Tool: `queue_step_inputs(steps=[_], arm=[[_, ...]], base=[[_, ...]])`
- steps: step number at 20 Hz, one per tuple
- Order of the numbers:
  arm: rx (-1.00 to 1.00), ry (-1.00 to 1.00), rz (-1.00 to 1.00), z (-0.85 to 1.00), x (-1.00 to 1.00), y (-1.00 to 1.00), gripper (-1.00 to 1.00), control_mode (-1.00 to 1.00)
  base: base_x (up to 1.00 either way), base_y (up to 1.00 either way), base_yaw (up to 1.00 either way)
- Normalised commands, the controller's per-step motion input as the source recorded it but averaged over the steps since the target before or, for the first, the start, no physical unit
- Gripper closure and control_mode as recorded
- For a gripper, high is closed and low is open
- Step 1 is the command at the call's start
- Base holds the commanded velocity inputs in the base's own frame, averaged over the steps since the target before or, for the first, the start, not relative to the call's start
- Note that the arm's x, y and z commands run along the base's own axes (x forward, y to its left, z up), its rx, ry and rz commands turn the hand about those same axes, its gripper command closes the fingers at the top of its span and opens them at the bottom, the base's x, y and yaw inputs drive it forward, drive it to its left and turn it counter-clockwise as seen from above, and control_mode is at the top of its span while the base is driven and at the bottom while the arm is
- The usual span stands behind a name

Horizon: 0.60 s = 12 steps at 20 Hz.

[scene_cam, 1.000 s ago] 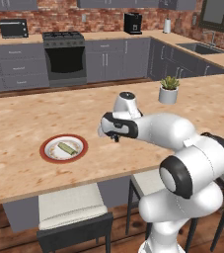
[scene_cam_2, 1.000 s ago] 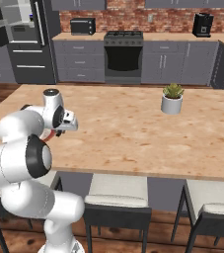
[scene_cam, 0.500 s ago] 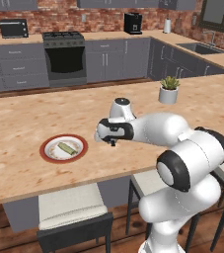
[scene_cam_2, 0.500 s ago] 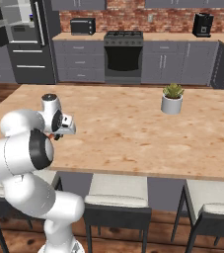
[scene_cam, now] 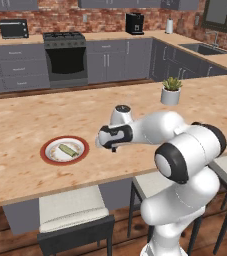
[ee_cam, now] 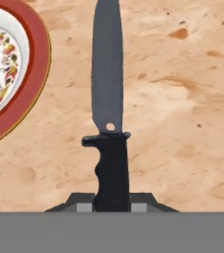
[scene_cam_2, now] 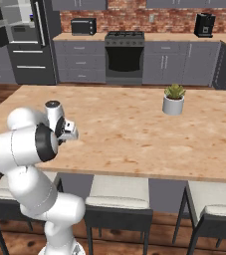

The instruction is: Retrieve the butter from the fridge and place it on a plate on the dining table. Then retrieve the butter knife by the fridge and place it near the plate.

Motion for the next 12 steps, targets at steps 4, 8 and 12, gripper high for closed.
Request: queue_step_inputs(steps=[4, 8, 12], arm=[[0.00, 0.00, 0.00, -0.31, 0.20, 0.00, 1.00, -1.00], [0.00, 0.00, 0.00, -0.26, 0.28, 0.00, 1.00, -1.00], [0.00, 0.00, 0.00, -0.10, 0.19, 0.02, 1.00, -1.00]], base=[[0.00, 0.00, 0.00], [0.00, 0.00, 0.00], [0.00, 0.00, 0.00]])
